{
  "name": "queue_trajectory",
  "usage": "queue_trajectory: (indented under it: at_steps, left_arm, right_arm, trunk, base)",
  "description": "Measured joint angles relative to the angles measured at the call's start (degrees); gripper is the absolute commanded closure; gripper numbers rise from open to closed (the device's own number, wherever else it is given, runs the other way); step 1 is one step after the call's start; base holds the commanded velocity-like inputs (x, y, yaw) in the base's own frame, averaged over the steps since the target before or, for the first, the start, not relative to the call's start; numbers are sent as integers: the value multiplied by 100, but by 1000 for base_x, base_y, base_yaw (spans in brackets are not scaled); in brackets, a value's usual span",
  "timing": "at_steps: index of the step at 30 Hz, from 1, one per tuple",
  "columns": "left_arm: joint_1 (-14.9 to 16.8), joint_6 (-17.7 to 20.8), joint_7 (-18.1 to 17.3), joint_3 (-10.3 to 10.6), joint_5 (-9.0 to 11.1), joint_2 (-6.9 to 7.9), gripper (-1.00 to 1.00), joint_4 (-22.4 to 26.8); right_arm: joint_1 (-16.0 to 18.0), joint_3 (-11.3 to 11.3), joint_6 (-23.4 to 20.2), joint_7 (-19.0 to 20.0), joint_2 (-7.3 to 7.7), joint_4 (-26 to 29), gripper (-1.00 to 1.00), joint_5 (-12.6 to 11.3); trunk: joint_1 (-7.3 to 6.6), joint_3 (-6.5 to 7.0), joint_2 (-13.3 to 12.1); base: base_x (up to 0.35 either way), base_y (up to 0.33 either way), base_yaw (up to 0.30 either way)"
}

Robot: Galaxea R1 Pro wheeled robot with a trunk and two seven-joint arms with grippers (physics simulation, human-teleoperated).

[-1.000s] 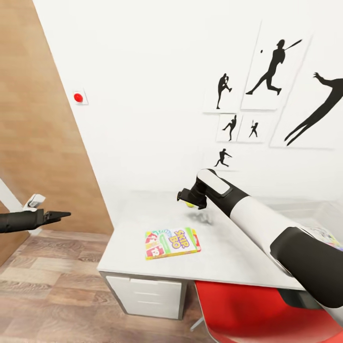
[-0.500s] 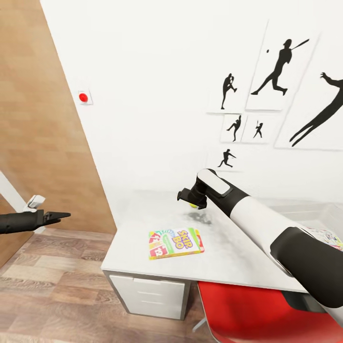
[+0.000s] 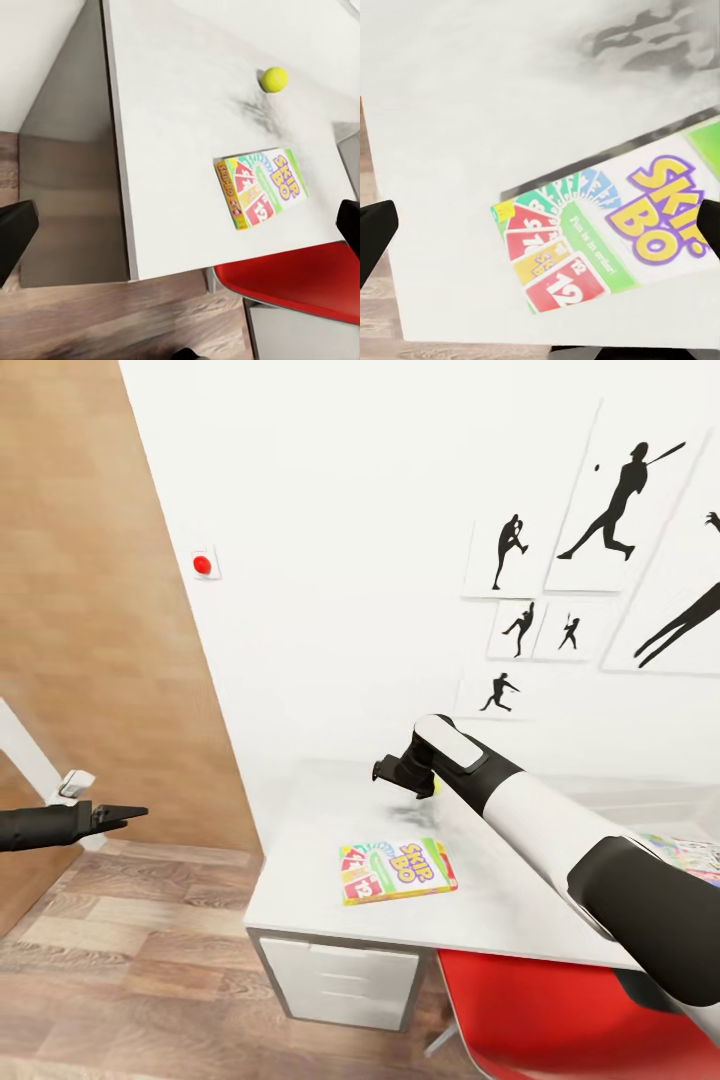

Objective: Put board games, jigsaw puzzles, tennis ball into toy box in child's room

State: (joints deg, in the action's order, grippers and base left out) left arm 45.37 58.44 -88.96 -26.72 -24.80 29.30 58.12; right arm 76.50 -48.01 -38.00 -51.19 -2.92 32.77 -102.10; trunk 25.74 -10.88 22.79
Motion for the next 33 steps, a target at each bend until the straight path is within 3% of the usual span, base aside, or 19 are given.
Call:
queue_trajectory:
  at_steps: [6, 33]
  left_arm:
    - [1, -17, 1, 5, -5, 0, -100, -6]
    - [0, -57, -3, 5, 0, -2, -100, -8]
  right_arm:
    - [-3, 1, -1, -1, 1, 1, -100, 0]
    - [1, -3, -2, 1, 0, 2, -100, -9]
  trunk:
    - [0, -1, 0]
    - [0, -76, 0]
  base:
    - [-34, 207, -105]
    - [-2, 58, -217]
